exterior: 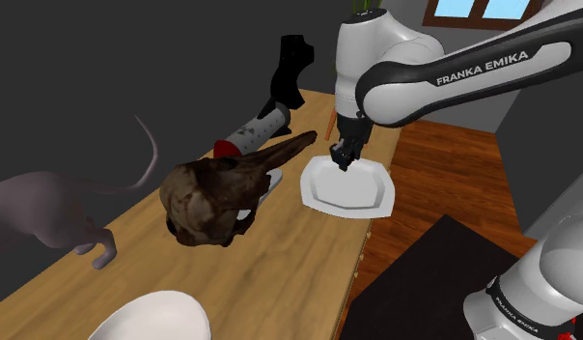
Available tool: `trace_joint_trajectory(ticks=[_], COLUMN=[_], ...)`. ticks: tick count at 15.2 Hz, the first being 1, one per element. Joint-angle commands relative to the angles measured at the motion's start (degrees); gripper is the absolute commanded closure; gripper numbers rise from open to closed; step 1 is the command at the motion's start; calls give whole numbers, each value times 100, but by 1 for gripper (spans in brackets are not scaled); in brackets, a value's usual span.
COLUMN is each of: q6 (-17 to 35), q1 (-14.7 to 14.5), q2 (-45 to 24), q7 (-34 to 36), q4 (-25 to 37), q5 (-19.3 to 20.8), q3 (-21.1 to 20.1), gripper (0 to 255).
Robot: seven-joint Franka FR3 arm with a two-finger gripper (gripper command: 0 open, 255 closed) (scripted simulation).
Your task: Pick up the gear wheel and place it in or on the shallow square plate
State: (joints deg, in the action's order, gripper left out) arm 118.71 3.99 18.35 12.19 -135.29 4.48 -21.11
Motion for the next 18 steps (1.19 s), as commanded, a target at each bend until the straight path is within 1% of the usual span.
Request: trace_joint_trajectory(ticks=[1, 9, 10, 18], q6=[158, 801, 951, 949], q1=[21, 62, 76, 75], q2=[-59, -358, -442, -441], q7=[3, 199, 253, 252], q4=[-99, -471, -546, -546], q5=[33, 177, 222, 222], q3=[6, -74, -94, -93], gripper=[255, 255, 255, 255])
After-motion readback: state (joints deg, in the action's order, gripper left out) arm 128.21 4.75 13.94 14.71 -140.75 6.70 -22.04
